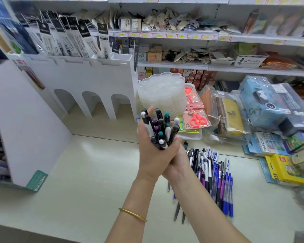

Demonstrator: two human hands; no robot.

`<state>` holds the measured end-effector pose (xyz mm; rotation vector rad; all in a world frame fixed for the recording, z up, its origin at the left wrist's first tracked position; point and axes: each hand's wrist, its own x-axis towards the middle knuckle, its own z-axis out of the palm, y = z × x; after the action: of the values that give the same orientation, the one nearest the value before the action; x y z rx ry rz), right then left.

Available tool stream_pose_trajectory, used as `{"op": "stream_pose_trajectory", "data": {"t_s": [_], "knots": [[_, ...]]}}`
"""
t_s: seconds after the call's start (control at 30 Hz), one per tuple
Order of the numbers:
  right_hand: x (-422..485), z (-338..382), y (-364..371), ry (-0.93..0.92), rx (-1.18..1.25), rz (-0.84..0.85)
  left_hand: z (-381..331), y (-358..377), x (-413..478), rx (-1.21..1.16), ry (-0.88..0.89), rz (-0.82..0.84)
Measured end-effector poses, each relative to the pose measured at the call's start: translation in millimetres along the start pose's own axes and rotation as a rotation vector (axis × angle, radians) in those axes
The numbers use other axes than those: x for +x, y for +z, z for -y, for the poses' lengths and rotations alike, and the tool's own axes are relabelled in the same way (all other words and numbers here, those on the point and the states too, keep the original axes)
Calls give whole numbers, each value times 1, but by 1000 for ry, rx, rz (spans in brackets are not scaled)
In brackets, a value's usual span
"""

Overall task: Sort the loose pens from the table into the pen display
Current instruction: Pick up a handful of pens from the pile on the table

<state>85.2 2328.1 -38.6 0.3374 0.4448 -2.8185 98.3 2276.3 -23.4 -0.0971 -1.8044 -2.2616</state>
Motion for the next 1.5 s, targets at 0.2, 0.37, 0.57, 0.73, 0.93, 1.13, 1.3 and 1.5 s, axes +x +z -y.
{"op": "stream_pose_trajectory", "data": {"t_s": [0.2,0.37,0.57,0.73,0.93,1.13,1.3,1.5], "knots": [[-2,-5,-3,-28,57,-16,6,-1,-2,65,-113,-30],[-10,-5,-4,28,13,-14,7,2,-1,23,-177,-46],[-18,-2,-12,123,-207,-278,2,2,2,-4,-166,-56],[-33,7,-19,150,-538,-323,0,-5,0,-54,-256,-90],[-41,20,-25,118,-657,-276,-9,-20,-21,-298,-413,-121],[-44,-1,-25,189,-657,-236,-11,-50,-50,-350,-556,-184],[-47,-22,-2,138,-816,-142,-21,-83,-67,-471,-535,-253],[-34,-66,45,48,-1183,41,-49,-134,-62,-556,-561,-275]]}}
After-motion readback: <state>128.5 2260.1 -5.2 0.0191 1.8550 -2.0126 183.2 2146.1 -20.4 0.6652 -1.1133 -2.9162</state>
